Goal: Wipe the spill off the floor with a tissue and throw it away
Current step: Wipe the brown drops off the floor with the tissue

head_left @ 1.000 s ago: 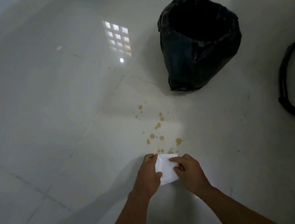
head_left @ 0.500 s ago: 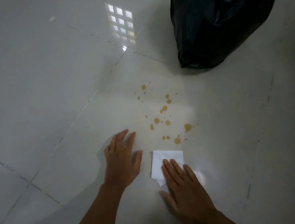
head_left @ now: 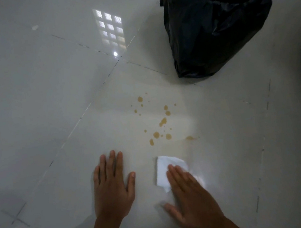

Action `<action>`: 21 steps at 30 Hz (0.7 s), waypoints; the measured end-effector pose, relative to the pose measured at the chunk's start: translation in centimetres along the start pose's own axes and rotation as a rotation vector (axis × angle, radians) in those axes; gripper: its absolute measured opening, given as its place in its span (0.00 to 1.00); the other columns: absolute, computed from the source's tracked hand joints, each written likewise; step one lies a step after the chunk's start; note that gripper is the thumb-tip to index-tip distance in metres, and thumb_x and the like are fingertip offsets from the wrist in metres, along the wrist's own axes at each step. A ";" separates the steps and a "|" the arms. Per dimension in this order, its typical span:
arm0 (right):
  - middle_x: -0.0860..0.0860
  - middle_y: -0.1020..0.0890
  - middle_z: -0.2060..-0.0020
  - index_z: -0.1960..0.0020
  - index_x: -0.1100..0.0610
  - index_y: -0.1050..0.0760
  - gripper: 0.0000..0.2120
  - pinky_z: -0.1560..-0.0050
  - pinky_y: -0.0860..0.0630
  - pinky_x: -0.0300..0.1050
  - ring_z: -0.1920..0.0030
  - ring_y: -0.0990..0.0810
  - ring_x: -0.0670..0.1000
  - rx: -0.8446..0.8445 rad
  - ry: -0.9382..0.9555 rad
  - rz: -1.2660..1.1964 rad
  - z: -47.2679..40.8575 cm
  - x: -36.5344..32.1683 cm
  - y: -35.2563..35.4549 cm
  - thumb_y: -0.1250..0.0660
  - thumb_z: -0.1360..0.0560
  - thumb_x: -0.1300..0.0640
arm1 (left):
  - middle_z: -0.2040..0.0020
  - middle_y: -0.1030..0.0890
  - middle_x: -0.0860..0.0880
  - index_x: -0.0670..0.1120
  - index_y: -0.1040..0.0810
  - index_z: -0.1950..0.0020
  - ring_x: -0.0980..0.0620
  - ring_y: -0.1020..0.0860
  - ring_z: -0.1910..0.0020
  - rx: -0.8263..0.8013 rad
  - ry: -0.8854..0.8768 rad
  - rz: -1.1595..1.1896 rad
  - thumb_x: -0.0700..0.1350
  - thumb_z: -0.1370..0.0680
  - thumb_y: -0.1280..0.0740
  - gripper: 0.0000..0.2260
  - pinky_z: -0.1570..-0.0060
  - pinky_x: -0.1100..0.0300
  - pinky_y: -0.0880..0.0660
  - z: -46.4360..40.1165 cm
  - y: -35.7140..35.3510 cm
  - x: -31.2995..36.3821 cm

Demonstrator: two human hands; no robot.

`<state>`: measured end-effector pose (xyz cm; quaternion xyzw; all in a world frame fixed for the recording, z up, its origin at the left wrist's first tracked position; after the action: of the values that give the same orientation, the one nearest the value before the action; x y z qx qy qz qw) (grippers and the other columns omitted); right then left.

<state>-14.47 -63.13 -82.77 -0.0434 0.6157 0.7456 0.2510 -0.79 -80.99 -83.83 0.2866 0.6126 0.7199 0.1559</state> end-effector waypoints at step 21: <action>0.56 0.55 0.19 0.19 0.61 0.56 0.42 0.20 0.52 0.54 0.19 0.58 0.55 0.012 -0.237 -0.026 -6.5 0.1 1.4 0.49 0.20 0.33 | 0.21 0.35 0.42 0.46 0.39 0.21 0.39 0.42 0.20 0.008 0.013 -0.014 0.59 0.22 0.44 0.31 0.25 0.42 0.42 -0.1 0.2 0.0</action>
<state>-16.70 -69.41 -83.12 0.0385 0.5856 0.7385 0.3319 -0.82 -81.15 -83.65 0.2783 0.6183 0.7182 0.1560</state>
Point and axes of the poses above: each hand's wrist, its own z-axis away from the middle knuckle, its own y-axis out of the back of the hand, x = y × z, the point moved 8 cm from there along -z, towards the middle knuckle
